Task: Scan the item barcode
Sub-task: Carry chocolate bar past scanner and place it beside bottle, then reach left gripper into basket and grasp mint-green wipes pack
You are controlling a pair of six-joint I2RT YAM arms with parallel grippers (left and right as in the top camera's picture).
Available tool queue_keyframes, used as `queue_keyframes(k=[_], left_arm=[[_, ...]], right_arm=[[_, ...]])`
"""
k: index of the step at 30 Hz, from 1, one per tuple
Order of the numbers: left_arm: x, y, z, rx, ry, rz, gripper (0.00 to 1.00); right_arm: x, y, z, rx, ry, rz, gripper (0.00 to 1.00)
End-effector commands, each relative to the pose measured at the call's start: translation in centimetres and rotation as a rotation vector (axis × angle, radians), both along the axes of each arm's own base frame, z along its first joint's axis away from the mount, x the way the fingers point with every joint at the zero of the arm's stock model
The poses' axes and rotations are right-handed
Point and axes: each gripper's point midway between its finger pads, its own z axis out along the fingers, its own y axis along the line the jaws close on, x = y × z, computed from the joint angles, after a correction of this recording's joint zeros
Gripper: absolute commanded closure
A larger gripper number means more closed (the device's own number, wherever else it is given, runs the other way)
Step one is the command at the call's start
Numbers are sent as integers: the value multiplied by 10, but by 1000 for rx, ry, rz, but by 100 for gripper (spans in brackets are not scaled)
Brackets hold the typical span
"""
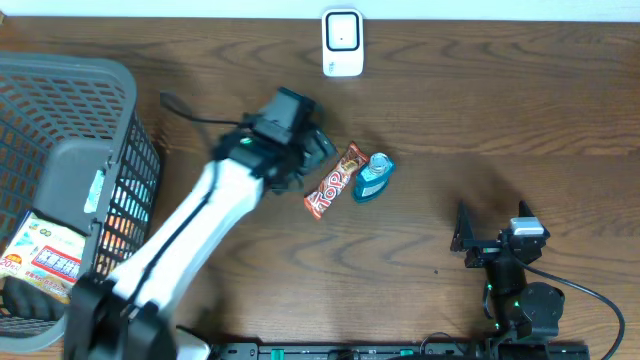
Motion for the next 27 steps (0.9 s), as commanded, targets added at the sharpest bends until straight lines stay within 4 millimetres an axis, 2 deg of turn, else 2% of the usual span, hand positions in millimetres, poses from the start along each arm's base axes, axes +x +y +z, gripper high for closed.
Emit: queue_keyframes(k=[1, 5, 8, 11, 14, 15, 18, 20, 23, 27], left_arm=[[10, 41, 76, 44, -254, -21, 9], [9, 83, 138, 102, -452, -21, 4], [6, 124, 182, 168, -583, 32, 4], [-4, 169, 217, 215, -649, 138, 3], [-15, 211, 242, 287, -670, 227, 3], [-23, 236, 251, 325, -659, 292, 3], [-35, 274, 254, 363, -622, 408, 3], [-44, 297, 245, 365, -572, 501, 3], [-57, 327, 221, 338, -452, 643, 3], [-65, 355, 174, 298, -244, 743, 3]], right_arm=[[0, 1, 0, 13, 0, 3, 1], [0, 1, 0, 13, 0, 2, 1], [0, 1, 0, 13, 0, 3, 1], [0, 1, 0, 13, 0, 3, 1], [0, 1, 0, 13, 0, 3, 1], [0, 1, 0, 13, 0, 3, 1], [0, 1, 0, 13, 0, 3, 1], [0, 1, 0, 13, 0, 3, 1], [0, 1, 0, 13, 0, 3, 1], [0, 1, 0, 13, 0, 3, 1]])
